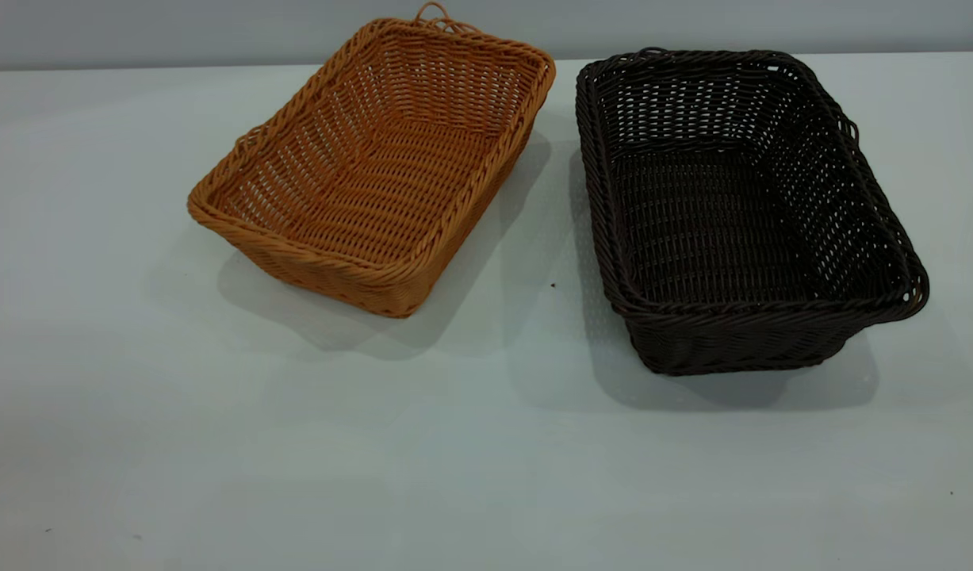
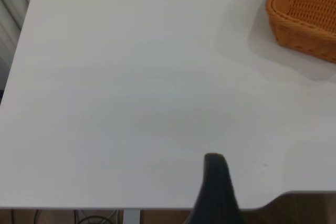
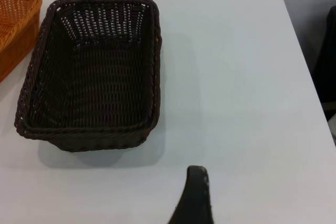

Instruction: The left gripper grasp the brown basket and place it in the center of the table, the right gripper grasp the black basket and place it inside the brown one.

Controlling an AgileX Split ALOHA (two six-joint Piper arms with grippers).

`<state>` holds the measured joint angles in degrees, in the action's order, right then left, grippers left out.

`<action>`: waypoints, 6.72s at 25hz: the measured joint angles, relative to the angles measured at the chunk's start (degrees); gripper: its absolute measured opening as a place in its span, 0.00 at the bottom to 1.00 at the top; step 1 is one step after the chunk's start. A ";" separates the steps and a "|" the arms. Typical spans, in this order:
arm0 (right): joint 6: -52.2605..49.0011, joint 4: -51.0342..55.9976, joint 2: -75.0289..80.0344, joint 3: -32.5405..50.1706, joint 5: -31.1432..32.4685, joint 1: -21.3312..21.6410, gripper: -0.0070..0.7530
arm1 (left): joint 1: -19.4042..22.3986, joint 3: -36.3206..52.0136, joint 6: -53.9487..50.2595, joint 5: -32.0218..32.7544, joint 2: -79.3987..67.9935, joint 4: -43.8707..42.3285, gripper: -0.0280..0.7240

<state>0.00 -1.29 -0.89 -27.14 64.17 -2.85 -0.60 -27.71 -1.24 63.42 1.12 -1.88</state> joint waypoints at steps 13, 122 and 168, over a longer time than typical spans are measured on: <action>0.00 0.00 0.00 0.00 0.00 0.00 0.77 | 0.00 0.00 -0.08 0.00 0.00 0.00 0.70; 38.47 103.20 125.32 -12.95 -31.24 0.00 0.70 | -12.53 -81.46 18.75 -30.02 -135.57 4.93 0.14; 57.10 80.66 114.27 -26.23 -2.55 40.57 0.28 | -29.71 -81.76 66.78 -25.16 -140.62 23.64 0.73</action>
<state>57.10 79.37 113.38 -53.37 61.62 37.71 -30.31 -109.47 65.54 38.26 -139.50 21.76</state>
